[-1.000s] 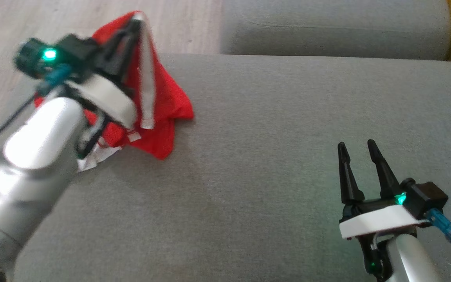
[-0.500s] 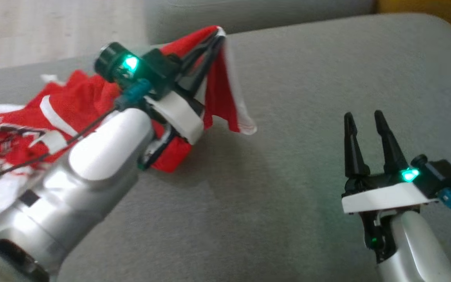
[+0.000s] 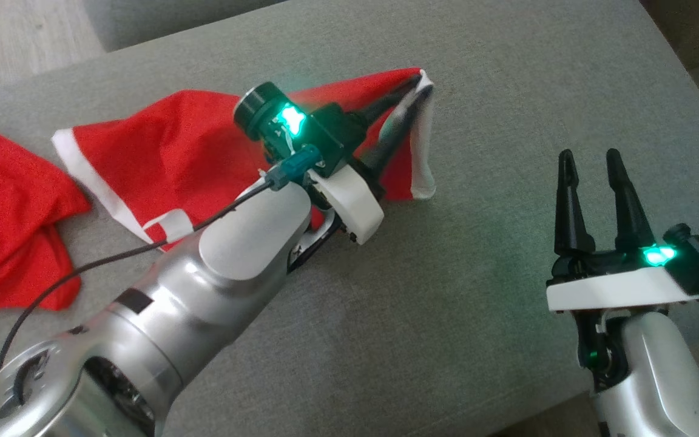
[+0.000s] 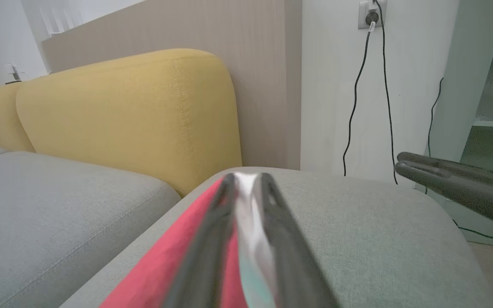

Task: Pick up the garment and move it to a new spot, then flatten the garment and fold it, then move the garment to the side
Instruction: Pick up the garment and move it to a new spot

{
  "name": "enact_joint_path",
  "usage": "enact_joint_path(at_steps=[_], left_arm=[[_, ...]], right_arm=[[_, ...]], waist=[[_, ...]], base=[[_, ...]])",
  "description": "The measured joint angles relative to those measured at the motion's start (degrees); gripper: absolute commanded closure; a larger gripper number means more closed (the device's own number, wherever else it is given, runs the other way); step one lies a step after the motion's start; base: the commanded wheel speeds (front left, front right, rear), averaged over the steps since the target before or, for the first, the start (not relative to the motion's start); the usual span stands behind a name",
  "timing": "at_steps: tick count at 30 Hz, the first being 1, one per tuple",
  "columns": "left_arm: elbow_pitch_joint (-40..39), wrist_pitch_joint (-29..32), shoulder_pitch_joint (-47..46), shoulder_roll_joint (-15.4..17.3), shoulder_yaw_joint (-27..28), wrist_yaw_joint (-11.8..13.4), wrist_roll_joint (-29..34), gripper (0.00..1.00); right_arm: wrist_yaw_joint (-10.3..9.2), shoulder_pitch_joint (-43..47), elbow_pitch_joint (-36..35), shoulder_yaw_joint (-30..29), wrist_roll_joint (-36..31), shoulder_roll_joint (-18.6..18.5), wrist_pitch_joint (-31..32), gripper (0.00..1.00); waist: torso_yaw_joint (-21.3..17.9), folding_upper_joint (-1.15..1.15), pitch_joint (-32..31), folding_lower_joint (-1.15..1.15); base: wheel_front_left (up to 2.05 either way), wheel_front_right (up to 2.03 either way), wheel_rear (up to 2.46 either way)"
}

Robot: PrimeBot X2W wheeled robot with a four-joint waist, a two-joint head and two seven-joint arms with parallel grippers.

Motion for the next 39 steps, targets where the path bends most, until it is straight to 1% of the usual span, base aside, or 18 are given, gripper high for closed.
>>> enact_joint_path(at_steps=[2,7,10,11,14,15,19,21,23,26,27,32,35,39], left_arm=[[1.7,-0.3,0.0,-0.9,-0.2,-0.5,0.0,0.0],[4.8,-0.8,0.4,-1.1,-0.1,-1.3,-0.1,0.0],[4.7,-0.9,2.1,-0.9,2.3,-0.8,-0.4,0.0],[4.1,-1.0,3.0,-0.5,3.6,-0.2,-0.5,0.0],[0.7,-1.0,6.8,1.4,8.4,1.6,-0.4,0.0],[-1.9,-1.0,10.4,3.6,12.1,3.0,-0.4,0.0],[-7.5,-1.0,19.5,7.9,19.3,5.2,-0.1,0.0],[-9.9,-1.0,24.6,8.9,22.3,6.0,0.1,0.0],[-12.0,-1.0,29.9,9.4,24.7,6.3,0.4,0.0],[-14.3,-1.0,37.2,9.3,27.4,6.6,1.0,0.0],[-14.3,-1.0,37.2,9.3,27.4,6.6,1.0,0.0],[-15.7,-1.0,45.7,7.8,31.2,6.6,2.4,0.0],[-16.5,-1.0,47.2,6.7,33.3,6.4,3.8,0.0],[-17.0,-1.0,47.2,5.8,34.9,4.9,5.6,0.0]], right_arm=[[0.0,0.0,0.0,-0.4,0.0,0.0,0.0,0.0],[0.0,0.1,0.1,-0.8,-0.2,0.0,0.0,0.0],[0.0,0.3,0.3,-1.1,-0.8,0.0,0.0,0.0],[0.0,0.4,0.3,-1.2,-1.1,0.0,0.0,0.0],[0.0,0.9,0.3,-1.5,-2.2,0.0,0.0,0.0],[0.0,1.9,0.3,-1.9,-2.8,0.0,0.0,0.0],[0.0,4.5,0.3,-2.7,-4.3,0.0,0.0,0.0],[0.0,5.4,0.4,-2.6,-4.9,0.0,0.0,0.0],[0.0,6.2,0.4,-2.5,-5.3,0.0,0.0,0.0],[0.0,7.6,0.8,-2.4,-5.4,0.0,0.0,0.0],[0.0,7.6,0.8,-2.4,-5.4,0.0,0.0,0.0],[0.0,9.6,1.2,-1.8,-5.4,0.1,0.0,0.0],[0.0,9.7,1.4,-1.4,-5.4,0.1,0.0,0.0],[0.0,9.7,1.7,-1.0,-5.4,0.1,0.0,0.0]], waist=[[0.1,0.0,0.1,0.0],[2.6,0.0,-0.9,-0.01],[4.7,0.0,-2.0,-0.01],[5.5,0.0,-2.4,-0.02],[8.0,0.0,-3.8,-0.02],[9.8,0.0,-4.9,-0.02],[13.8,0.0,-6.9,-0.02],[15.8,0.0,-7.8,-0.02],[17.7,0.0,-8.8,-0.02],[20.2,0.0,-10.2,-0.02],[20.2,0.0,-10.2,-0.02],[22.7,0.0,-12.5,-0.03],[23.3,0.0,-13.3,-0.03],[22.9,0.0,-13.6,-0.02]], base=[[0.0,0.0,0.0],[0.0,0.0,0.0],[0.0,0.0,0.0],[0.0,0.0,0.0],[0.0,0.0,0.0],[0.0,0.0,0.0],[0.0,0.0,0.0],[0.0,0.0,0.0],[0.0,0.0,0.0],[0.0,0.0,0.0],[0.0,0.0,0.0],[0.0,0.0,0.0],[0.0,0.0,0.0],[0.0,0.0,0.0]])
